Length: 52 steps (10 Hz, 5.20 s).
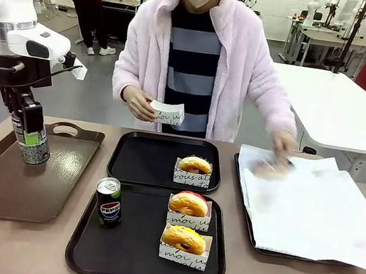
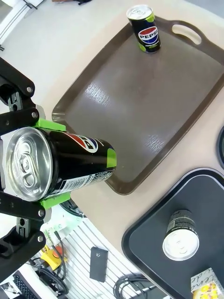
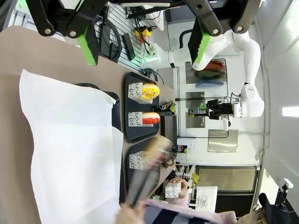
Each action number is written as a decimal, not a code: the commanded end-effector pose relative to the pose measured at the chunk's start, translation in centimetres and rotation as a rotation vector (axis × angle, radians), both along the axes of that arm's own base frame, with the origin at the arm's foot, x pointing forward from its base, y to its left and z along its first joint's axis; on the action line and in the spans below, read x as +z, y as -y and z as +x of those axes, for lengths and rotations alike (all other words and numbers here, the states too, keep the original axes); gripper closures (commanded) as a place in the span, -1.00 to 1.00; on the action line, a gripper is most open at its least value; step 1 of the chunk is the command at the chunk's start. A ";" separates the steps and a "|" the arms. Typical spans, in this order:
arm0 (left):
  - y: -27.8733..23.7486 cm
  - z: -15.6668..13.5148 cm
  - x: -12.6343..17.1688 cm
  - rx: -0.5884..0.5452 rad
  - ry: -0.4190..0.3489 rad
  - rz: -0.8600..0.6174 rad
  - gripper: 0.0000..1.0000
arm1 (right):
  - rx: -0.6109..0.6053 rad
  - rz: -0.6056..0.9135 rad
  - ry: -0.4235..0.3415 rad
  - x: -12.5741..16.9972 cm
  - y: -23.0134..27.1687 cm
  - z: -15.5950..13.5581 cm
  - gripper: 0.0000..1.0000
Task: Set up donuts and drinks on trays.
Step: Pick up one Pepsi coke from the Handle tray and place it on the Flat Tray without a Pepsi coke.
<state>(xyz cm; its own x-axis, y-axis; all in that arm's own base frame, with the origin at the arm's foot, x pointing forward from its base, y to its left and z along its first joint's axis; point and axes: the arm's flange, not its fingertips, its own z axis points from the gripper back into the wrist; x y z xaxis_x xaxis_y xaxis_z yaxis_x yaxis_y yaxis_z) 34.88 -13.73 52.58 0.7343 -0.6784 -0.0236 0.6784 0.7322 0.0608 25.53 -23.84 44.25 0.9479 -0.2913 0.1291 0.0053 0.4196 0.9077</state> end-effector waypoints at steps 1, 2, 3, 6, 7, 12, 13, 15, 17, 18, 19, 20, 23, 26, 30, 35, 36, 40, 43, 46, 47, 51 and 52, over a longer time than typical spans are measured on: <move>0.8 1.4 0.3 0.024 0.026 -0.003 -0.16 | 0.001 0.012 0.021 0.0 0.1 0.1 -1.00; 1.4 2.1 0.3 0.035 0.038 -0.002 -0.16 | 0.001 0.012 0.021 0.0 0.1 0.1 -1.00; 2.0 3.1 0.3 0.047 0.034 -0.007 -0.16 | 0.001 0.012 0.021 0.0 0.1 0.1 -1.00; 4.2 5.2 0.4 0.056 0.041 -0.023 -0.16 | 0.001 0.012 0.021 0.0 0.1 0.1 -1.00; 4.9 5.7 0.3 0.057 0.052 -0.029 -0.16 | 0.001 0.012 0.021 0.0 0.1 0.1 -1.00; 8.2 10.2 -3.1 0.088 0.040 -0.113 -0.16 | 0.001 0.012 0.021 0.0 0.1 0.1 -1.00; 8.5 11.1 -4.3 0.095 0.038 -0.122 -0.16 | 0.001 0.012 0.021 0.0 0.1 0.1 -1.00; 8.1 9.9 -3.8 0.062 -0.006 -0.126 -0.16 | 0.001 0.012 0.021 0.0 0.1 0.1 -1.00; 4.1 4.1 -0.4 -0.074 0.007 -0.100 -0.16 | 0.001 0.012 0.021 0.0 0.1 0.1 -1.00; 3.1 2.7 0.0 -0.092 0.013 -0.079 -0.16 | 0.001 0.012 0.021 0.0 0.1 0.1 -1.00; 3.3 2.7 -0.1 -0.100 0.019 -0.067 -0.16 | 0.001 0.012 0.021 0.0 0.1 0.1 -1.00; 3.9 3.2 -0.5 -0.091 0.017 -0.060 -0.16 | 0.001 0.012 0.021 0.0 0.1 0.1 -1.00; 7.8 8.4 -3.7 -0.018 0.050 -0.031 -0.16 | 0.001 0.012 0.021 0.0 0.1 0.1 -1.00; 11.4 14.7 -8.2 0.044 -0.003 -0.028 -0.16 | 0.001 0.012 0.021 0.0 0.1 0.1 -1.00; 14.6 17.9 -12.6 0.049 0.005 -0.024 -0.16 | 0.001 0.012 0.021 0.0 0.1 0.1 -1.00; 15.6 18.5 -14.7 0.001 0.015 -0.055 -1.00 | 0.001 0.012 0.021 0.0 0.1 0.1 -1.00; 15.6 18.3 -14.5 -0.001 0.016 -0.056 -1.00 | 0.001 0.012 0.021 0.0 0.1 0.1 -1.00; 15.3 17.6 -13.9 -0.013 0.012 -0.060 -0.99 | 0.001 0.012 0.021 0.0 0.1 0.1 -1.00; 15.3 15.1 -11.3 -0.035 0.015 -0.062 -1.00 | 0.001 0.012 0.021 0.0 0.1 0.1 -1.00; 11.2 8.6 -5.2 -0.050 0.059 -0.099 -1.00 | 0.001 0.012 0.021 0.0 0.1 0.1 -1.00; 9.2 7.0 -4.6 -0.040 0.061 -0.134 -1.00 | 0.001 0.012 0.021 0.0 0.1 0.1 -1.00; 4.6 3.0 -4.0 0.012 0.056 -0.196 -1.00 | 0.001 0.012 0.021 0.0 0.1 0.1 -1.00; 6.0 4.7 -3.6 0.013 0.055 -0.180 -1.00 | 0.001 0.012 0.021 0.0 0.1 0.1 -1.00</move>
